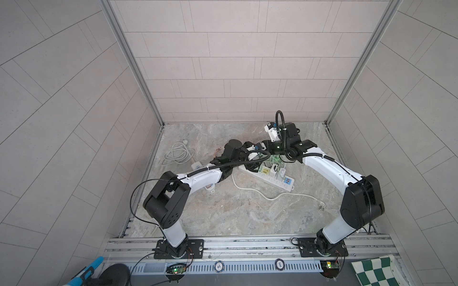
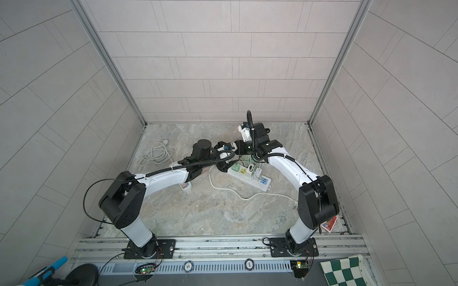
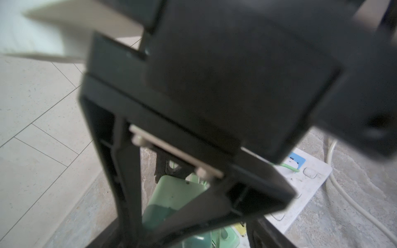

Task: Insert the plug

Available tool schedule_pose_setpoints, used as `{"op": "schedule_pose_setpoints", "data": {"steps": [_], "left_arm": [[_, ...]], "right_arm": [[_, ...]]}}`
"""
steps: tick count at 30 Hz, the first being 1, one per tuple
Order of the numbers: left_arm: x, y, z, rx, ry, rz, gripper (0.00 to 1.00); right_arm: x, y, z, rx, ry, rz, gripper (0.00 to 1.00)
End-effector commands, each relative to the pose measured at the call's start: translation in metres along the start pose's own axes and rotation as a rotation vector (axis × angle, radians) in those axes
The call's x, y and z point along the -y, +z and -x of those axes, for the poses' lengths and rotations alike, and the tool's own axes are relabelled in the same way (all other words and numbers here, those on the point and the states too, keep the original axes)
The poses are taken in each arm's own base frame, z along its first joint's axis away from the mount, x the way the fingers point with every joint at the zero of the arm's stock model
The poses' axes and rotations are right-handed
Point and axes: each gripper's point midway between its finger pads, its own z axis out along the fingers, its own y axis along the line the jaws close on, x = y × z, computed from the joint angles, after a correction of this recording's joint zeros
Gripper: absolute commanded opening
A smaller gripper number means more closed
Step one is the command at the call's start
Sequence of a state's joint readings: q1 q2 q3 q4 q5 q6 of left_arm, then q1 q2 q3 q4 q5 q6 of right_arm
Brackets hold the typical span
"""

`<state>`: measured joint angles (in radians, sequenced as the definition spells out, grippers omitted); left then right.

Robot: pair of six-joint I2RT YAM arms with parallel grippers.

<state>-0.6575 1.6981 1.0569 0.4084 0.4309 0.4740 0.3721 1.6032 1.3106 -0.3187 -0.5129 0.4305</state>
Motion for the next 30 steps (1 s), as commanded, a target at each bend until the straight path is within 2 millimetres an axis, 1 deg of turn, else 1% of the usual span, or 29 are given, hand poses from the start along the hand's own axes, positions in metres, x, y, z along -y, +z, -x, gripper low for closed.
{"op": "schedule_pose_setpoints", "data": {"steps": [1, 4, 11, 15, 17, 21, 25, 30], "left_arm": [[-0.003, -0.001, 0.013, 0.034, 0.032, -0.007, 0.78], [-0.004, 0.0, 0.015, 0.035, 0.033, -0.014, 0.77], [-0.002, 0.002, 0.012, 0.007, 0.034, -0.035, 0.57], [-0.001, 0.005, 0.013, 0.013, 0.021, -0.047, 0.56], [0.0, 0.008, 0.009, -0.002, 0.013, -0.056, 0.55], [0.001, 0.01, 0.002, -0.032, 0.006, -0.059, 0.54], [0.002, 0.011, -0.005, -0.073, 0.006, -0.067, 0.42], [0.001, 0.009, 0.0, -0.057, 0.006, -0.061, 0.39]], "right_arm": [[-0.013, -0.012, 0.004, 0.022, -0.023, 0.031, 0.07], [-0.013, -0.011, 0.003, 0.019, -0.018, 0.032, 0.07], [-0.016, -0.016, 0.003, 0.028, -0.025, 0.037, 0.07], [-0.019, -0.017, 0.005, 0.03, -0.028, 0.045, 0.07], [-0.02, -0.019, 0.006, 0.032, -0.031, 0.047, 0.07], [-0.022, -0.023, 0.005, 0.038, -0.034, 0.048, 0.07], [-0.027, -0.028, 0.008, 0.052, -0.038, 0.061, 0.07], [-0.03, -0.032, 0.01, 0.058, -0.042, 0.068, 0.07]]}}
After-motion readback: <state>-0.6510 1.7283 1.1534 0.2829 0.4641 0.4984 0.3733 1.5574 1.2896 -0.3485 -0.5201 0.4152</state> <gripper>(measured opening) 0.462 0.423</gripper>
